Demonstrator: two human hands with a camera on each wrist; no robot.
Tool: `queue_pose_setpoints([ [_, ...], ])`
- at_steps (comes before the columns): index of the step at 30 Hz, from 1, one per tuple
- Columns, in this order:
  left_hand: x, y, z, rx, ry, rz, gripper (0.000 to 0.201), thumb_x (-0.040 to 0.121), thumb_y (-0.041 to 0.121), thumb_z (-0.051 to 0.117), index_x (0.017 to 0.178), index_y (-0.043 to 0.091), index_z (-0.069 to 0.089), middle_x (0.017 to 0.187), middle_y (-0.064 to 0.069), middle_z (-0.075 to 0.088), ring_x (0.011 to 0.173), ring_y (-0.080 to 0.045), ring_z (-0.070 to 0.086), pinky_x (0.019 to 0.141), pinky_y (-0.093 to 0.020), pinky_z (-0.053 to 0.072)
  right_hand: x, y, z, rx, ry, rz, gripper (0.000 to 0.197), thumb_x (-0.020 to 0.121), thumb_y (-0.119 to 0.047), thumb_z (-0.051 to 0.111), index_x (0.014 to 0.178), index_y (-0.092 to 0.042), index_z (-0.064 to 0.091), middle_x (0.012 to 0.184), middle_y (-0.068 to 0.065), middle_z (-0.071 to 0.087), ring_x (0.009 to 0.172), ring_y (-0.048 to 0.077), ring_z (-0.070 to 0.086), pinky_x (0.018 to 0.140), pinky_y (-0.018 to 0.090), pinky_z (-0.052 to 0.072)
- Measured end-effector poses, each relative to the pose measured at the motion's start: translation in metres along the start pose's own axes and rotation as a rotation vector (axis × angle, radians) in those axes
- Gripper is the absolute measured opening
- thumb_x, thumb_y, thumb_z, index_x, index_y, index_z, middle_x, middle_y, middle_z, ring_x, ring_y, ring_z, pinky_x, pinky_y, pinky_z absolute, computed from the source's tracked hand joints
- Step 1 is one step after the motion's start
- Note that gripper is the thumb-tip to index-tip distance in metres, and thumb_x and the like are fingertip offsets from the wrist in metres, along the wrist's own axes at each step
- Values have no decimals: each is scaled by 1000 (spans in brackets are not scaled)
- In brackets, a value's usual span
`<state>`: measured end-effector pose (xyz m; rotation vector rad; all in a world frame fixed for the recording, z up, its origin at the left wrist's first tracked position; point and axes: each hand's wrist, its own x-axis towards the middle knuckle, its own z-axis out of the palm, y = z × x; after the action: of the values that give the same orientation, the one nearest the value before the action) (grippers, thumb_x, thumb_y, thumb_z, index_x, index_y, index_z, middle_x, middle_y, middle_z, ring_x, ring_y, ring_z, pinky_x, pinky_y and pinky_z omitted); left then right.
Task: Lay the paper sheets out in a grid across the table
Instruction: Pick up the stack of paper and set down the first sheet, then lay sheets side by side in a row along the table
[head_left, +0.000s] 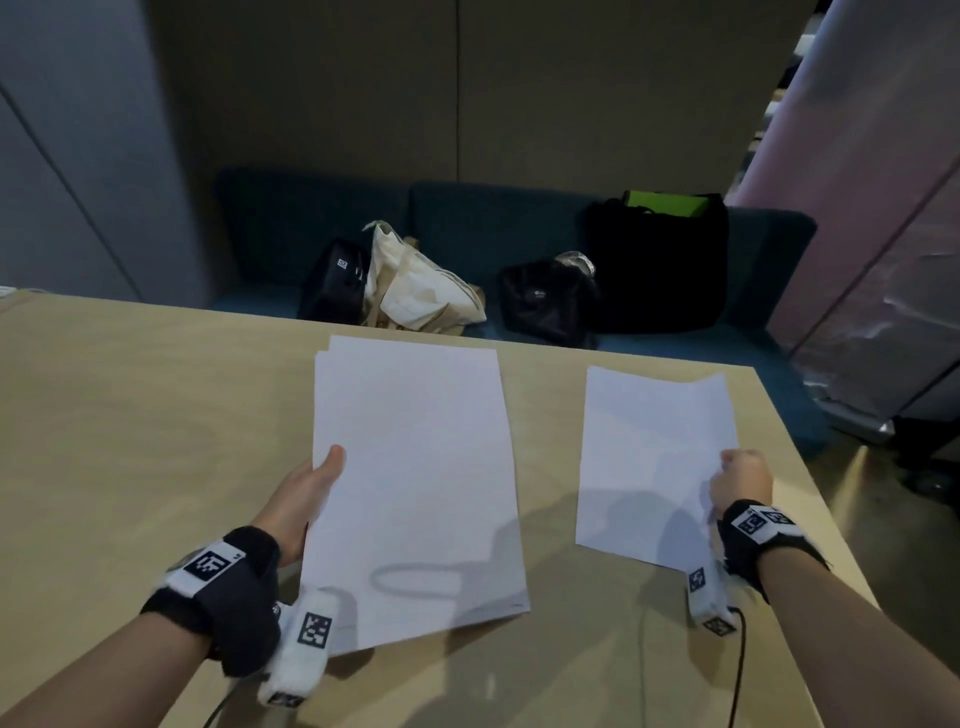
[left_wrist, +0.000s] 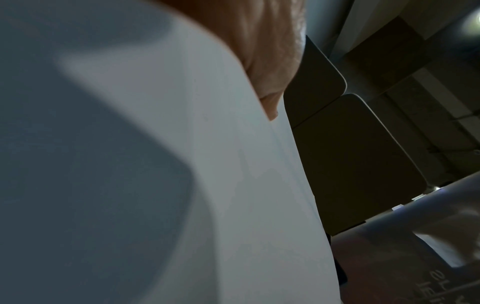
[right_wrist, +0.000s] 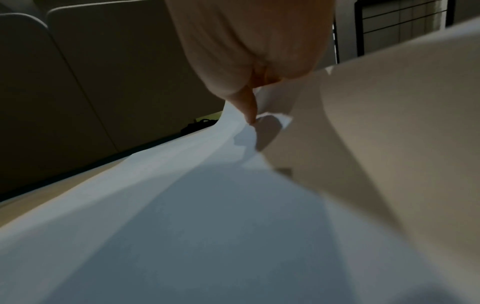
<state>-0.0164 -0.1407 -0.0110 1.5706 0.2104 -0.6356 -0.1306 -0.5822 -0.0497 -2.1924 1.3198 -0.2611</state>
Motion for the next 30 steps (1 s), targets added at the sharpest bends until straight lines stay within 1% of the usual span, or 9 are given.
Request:
queue_pose_setpoints([
  [2, 3, -2, 5, -4, -8, -10, 49, 98, 38, 40, 130, 3, 52, 123, -17, 65, 108, -33, 64, 92, -41, 49, 4, 1, -4, -20, 33, 39, 38, 87, 2, 46, 125, 2, 51, 135, 25, 41, 124, 40, 38, 103, 45, 31],
  [5, 5, -5, 13, -9, -19, -29, 49, 98, 38, 41, 129, 2, 53, 122, -17, 65, 107, -32, 64, 87, -38, 51, 1, -4, -8, -159, 74, -61, 38, 88, -2, 47, 125, -4, 54, 137, 23, 36, 129, 37, 31, 107, 46, 23],
  [7, 5, -6, 18, -24, -26, -37, 48, 98, 37, 41, 128, 3, 54, 121, -16, 66, 105, -31, 64, 82, -36, 51, -14, -12, -3, -220, -32, -130, 39, 91, -15, 46, 129, -14, 52, 136, 18, 38, 128, 34, 33, 106, 45, 24],
  [9, 6, -6, 21, -37, -34, -42, 47, 98, 37, 41, 127, 3, 55, 122, -16, 65, 106, -31, 64, 83, -37, 50, -31, -15, 9, -324, -193, -175, 45, 90, -37, 45, 135, -27, 43, 137, 13, 38, 127, 33, 34, 105, 46, 26],
  [12, 6, -7, 25, -19, -28, -51, 50, 96, 40, 42, 129, 4, 54, 125, -15, 65, 111, -31, 63, 97, -43, 47, -42, -11, 19, -466, -277, -199, 57, 87, -53, 41, 140, -35, 32, 143, 9, 32, 130, 32, 31, 104, 51, 27],
  [14, 6, -8, 26, -12, -21, -54, 51, 96, 41, 43, 130, 4, 53, 125, -14, 64, 112, -31, 62, 101, -44, 44, -31, -4, 13, -449, -299, -158, 58, 87, -52, 44, 141, -34, 30, 146, 8, 29, 133, 33, 29, 105, 53, 27],
  [18, 2, -7, 30, -18, -16, -62, 49, 96, 39, 44, 127, 4, 55, 123, -15, 65, 112, -32, 62, 99, -43, 46, -7, 13, -3, -405, -382, -117, 63, 84, -47, 55, 142, -32, 33, 150, 11, 28, 135, 35, 30, 110, 53, 27],
  [22, 0, -10, 27, 1, -5, -76, 55, 93, 46, 47, 131, 6, 52, 126, -12, 65, 114, -30, 62, 107, -48, 39, -9, 25, -7, -373, -369, -117, 63, 83, -43, 61, 140, -32, 37, 153, 10, 26, 137, 34, 30, 110, 54, 28],
  [30, -2, -10, 30, 35, -23, -70, 54, 93, 45, 46, 131, 7, 53, 124, -11, 65, 114, -30, 62, 106, -48, 40, -10, 29, -8, -345, -348, -109, 63, 82, -42, 63, 140, -33, 38, 155, 10, 23, 140, 33, 25, 112, 54, 24],
])
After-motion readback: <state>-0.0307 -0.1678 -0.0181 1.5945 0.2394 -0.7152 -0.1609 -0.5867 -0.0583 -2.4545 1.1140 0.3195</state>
